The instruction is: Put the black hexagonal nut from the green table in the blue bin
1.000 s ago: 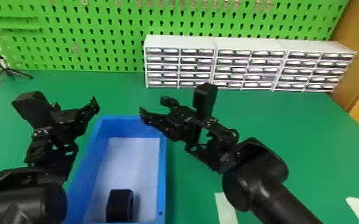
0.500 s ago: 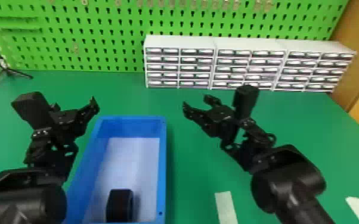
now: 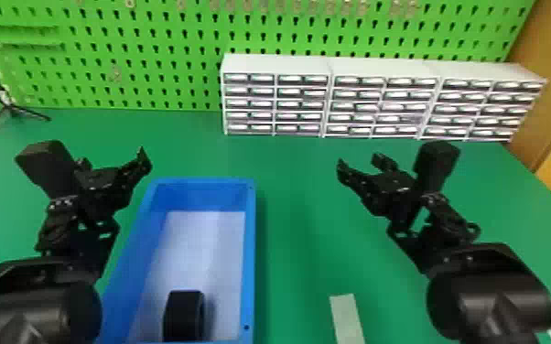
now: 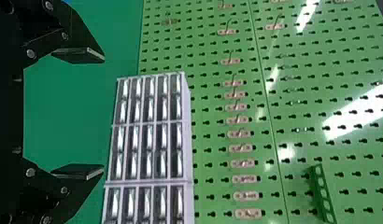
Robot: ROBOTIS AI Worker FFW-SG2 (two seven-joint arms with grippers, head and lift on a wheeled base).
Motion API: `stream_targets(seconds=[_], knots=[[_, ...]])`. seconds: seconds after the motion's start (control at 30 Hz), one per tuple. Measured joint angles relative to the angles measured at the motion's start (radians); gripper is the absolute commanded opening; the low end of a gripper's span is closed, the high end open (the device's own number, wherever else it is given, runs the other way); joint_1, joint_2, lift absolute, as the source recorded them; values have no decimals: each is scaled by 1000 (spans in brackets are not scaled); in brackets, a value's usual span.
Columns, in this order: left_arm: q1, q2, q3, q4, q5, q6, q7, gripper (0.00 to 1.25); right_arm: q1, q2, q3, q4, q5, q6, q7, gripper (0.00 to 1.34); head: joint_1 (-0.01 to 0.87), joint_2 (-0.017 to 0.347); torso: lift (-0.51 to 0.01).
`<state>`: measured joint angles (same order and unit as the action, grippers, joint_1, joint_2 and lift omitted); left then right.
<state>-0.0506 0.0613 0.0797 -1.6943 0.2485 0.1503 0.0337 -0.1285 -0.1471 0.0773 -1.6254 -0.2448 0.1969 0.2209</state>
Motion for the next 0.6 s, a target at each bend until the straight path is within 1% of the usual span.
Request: stream_targets(seconds=[0.27,0.6], knots=[[2,0,-1,-3,3,0,0,1123,42,17,-97,-24,32,1,0,927,692,8,-97],[6,0,0,-10,6,0,0,1123,85,19,-185,-54,48,1,0,980,692,8,-97]])
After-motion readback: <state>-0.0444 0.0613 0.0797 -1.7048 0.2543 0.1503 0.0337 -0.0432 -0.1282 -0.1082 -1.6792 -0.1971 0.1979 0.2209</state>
